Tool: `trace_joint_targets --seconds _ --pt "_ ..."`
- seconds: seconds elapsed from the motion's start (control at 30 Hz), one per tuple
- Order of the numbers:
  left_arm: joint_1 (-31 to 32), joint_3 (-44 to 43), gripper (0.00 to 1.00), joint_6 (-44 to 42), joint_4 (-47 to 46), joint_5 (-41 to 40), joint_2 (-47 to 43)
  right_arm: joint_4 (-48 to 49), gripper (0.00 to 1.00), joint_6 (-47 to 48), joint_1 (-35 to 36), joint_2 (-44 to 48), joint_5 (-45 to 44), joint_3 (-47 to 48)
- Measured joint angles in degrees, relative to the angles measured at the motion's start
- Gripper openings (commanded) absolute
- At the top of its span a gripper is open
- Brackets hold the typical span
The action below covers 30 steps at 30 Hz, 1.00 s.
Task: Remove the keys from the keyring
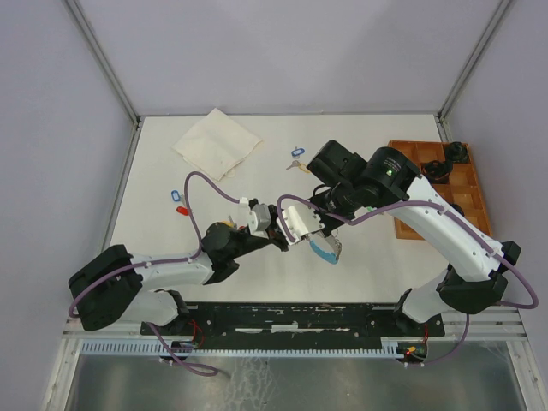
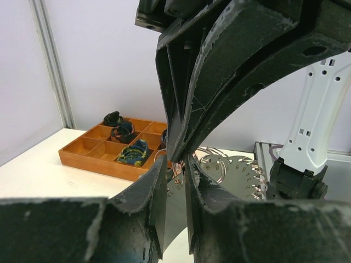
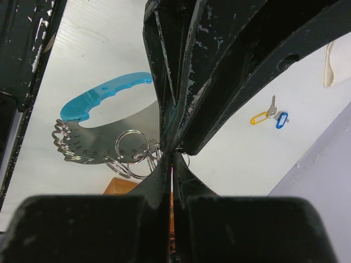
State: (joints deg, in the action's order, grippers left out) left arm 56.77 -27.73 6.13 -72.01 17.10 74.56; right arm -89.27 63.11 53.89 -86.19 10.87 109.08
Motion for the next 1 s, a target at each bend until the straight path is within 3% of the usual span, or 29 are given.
trace_joint_targets --seconds 0.47,0.67,0.83,1.0 --pt "0.0 -0.2 0.24 0.0 1.4 0.0 0.3 0.5 0.01 -0.9 0.0 0.0 0.0 0.0" --pt "0.2 -0.2 0.03 0.0 1.6 0.1 0.7 0.8 0.01 -1.2 0.0 0.0 0.0 0.0" --pt "0.3 -0.2 0.03 0.1 1.6 0.4 0.7 0.9 0.01 -1.4 0.0 0.0 0.0 0.0" --pt "0.3 -0.2 0.03 0.0 2.1 0.4 0.2 1.0 0.15 -1.6 0.0 0.1 0.1 -0.1"
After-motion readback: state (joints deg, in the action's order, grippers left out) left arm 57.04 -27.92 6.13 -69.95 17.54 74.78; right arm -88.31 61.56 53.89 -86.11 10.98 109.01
